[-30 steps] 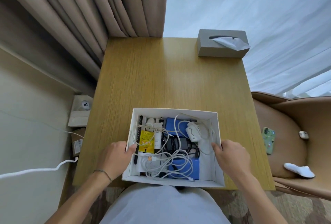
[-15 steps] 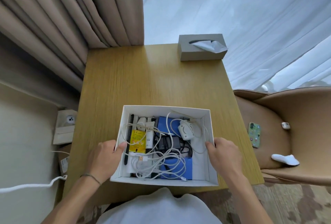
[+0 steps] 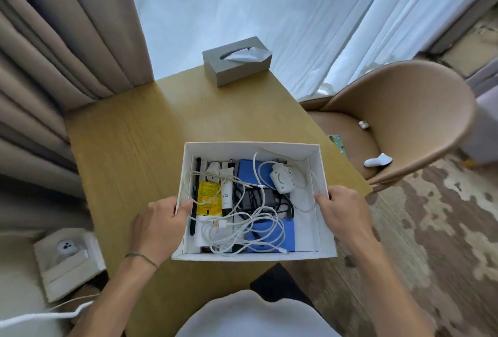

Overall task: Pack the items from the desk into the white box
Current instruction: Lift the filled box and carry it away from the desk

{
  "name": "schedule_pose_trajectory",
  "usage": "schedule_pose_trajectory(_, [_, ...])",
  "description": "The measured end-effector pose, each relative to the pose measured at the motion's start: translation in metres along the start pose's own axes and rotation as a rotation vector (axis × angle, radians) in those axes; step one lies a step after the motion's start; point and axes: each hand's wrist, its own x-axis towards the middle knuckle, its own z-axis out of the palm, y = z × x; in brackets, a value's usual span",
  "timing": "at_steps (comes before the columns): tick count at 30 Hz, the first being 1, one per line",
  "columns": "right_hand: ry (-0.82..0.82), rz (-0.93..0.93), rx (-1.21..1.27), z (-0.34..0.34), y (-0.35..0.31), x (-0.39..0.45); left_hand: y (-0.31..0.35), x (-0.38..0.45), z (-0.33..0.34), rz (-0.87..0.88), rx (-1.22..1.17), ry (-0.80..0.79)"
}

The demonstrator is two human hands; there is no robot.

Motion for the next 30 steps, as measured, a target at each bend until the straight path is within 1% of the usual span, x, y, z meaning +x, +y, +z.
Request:
schedule_pose_trajectory(7, [0.026, 0.174, 0.051, -0.004, 0.032, -0.059, 0.011, -0.005, 0.002, 0.170, 0.021, -0.110])
schedule_pose_trajectory(11, [0.073, 0.275, 0.084, -0.010, 0.054, -0.098, 0.028, -0.014, 0.008, 0.266, 0.010, -0.165])
schedule_pose_trajectory(18, [0.145, 0.489, 0.120, -0.018, 0.109, -0.177, 0.073, -0.046, 0.028, 0.468, 0.068, -0.251])
schedule_pose_trajectory(22, [0.203, 0.595, 0.134, -0.022, 0.143, -0.231, 0.100, -0.080, 0.043, 0.567, 0.054, -0.337])
schedule_pose_trajectory(26, [0.257, 0.693, 0.199, -0.022, 0.179, -0.291, 0.127, -0.127, 0.058, 0.645, 0.091, -0.350])
schedule_pose_trajectory(30, [0.310, 0.800, 0.241, -0.020, 0.213, -0.362, 0.147, -0.182, 0.075, 0.748, 0.066, -0.442])
